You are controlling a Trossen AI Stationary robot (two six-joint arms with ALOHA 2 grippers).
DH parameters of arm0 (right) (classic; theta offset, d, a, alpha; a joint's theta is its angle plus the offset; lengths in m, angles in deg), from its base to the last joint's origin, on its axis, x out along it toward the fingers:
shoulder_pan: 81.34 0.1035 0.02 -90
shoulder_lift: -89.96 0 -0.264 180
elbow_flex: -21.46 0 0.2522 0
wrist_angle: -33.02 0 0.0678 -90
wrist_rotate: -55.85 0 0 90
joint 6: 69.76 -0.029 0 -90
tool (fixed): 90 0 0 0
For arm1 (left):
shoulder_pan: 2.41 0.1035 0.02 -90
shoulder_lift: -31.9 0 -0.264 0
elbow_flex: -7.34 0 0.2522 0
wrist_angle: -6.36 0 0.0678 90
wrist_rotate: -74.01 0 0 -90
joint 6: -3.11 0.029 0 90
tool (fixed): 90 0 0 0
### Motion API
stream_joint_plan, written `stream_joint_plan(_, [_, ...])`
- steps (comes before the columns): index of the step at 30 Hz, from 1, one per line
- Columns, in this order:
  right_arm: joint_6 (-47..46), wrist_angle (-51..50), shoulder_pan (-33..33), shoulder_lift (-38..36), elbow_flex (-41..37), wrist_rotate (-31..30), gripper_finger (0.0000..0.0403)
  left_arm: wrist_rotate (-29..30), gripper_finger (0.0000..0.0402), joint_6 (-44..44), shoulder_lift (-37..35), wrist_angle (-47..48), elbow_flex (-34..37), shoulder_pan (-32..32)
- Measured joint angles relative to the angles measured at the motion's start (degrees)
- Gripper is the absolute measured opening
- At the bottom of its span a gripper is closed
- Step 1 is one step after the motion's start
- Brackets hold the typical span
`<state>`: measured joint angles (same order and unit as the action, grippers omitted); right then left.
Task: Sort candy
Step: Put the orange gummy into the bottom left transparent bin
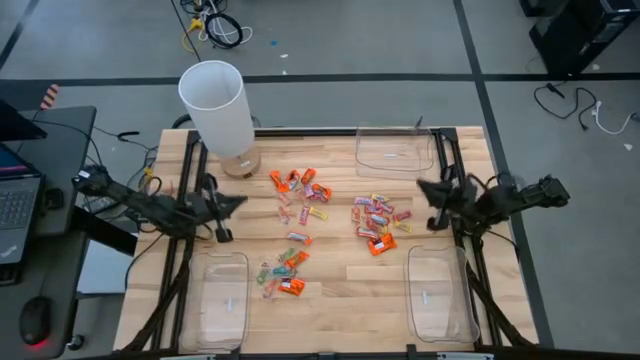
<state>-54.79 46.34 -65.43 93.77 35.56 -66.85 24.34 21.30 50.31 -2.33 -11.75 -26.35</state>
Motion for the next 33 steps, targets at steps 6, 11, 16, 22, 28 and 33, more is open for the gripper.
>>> stream_joint_plan(6, [-2.18,11.15,0.26,7.15,0.55,1.1,0.0,-0.04,0.0008,-7.08,4.83,1.3,-5.65,-0.03])
stream_joint_plan(11, [-4.43,9.43,0.92,14.86,5.31,1.36,0.0,-2.06,0.0008,-15.32,12.02,12.95,-13.68,-0.11])
stream_joint_plan(16, [-4.36,8.79,0.92,24.48,12.26,-2.77,0.0,-1.45,0.0008,-16.13,20.07,19.64,-20.09,-0.05])
stream_joint_plan(22, [-5.44,-1.7,0.86,35.87,24.52,-11.52,0.0,-1.04,0.0008,-20.02,24.79,32.4,-23.05,0.14])
stream_joint_plan(28, [-7.56,-7.4,0.2,45.53,33.32,-18.35,0.0,-1.62,0.0008,-28.83,25.65,41.07,-22.53,3.49])
stream_joint_plan(33, [-10.39,-7.9,-0.84,50.95,36.86,-18.38,0.0,-4.52,0.0008,-32.45,26.33,42.81,-22.53,6.56])
